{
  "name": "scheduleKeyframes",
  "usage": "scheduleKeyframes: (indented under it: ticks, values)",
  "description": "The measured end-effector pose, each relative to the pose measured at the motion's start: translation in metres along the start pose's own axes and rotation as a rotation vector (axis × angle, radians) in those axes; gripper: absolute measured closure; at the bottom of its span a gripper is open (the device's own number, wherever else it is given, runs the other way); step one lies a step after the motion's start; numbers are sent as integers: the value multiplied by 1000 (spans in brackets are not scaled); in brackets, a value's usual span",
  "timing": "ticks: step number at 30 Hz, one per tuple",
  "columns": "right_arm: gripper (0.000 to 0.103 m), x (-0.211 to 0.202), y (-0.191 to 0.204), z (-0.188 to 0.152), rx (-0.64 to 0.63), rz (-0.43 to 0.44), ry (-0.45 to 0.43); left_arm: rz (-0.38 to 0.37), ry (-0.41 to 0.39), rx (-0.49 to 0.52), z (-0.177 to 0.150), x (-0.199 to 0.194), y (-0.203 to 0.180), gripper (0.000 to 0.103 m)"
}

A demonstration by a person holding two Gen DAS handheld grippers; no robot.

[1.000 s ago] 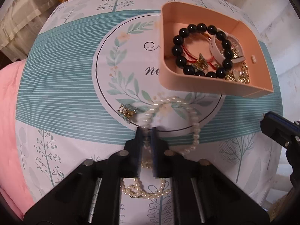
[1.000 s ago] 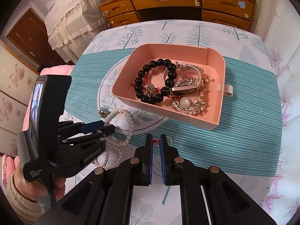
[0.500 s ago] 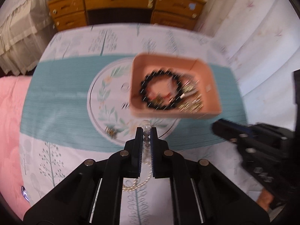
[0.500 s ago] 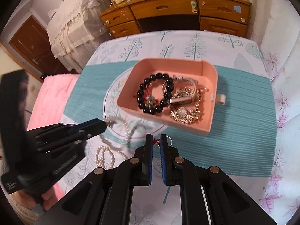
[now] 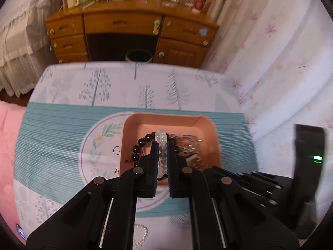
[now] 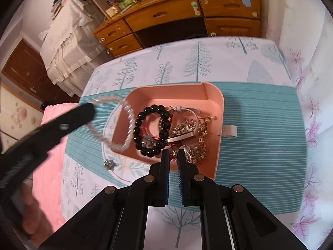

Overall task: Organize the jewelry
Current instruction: 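Carry ring and pearl bracelet into the pink box and open both grippers, then withdraw both grippers toward the pearl necklace and silver flower brooch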

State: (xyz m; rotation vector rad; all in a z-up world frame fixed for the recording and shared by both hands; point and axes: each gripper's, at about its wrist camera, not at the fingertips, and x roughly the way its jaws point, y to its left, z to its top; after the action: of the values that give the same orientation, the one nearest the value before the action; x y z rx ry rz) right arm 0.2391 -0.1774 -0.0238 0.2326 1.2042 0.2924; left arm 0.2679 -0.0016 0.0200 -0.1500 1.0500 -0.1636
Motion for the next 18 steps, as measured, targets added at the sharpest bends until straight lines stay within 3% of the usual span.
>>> scheduleKeyframes:
  ticks: [7,9,11,13,18]
  values:
    - [95,24,-10,1,28,-8,35,89,125,18,-16,62,17,97]
    - [92,26,-12,1,41,6,37,96,144,39,-19,65,19,88]
    - [83,27,-15,0,58,21,38,90,137,53,-23,61,19,63]
    - [79,26,-16,-2,66,32,32,94,106,74,-27,52,18,52]
    - [79,17,-12,-7,61,44,14,60,90,61,-32,32,20,52]
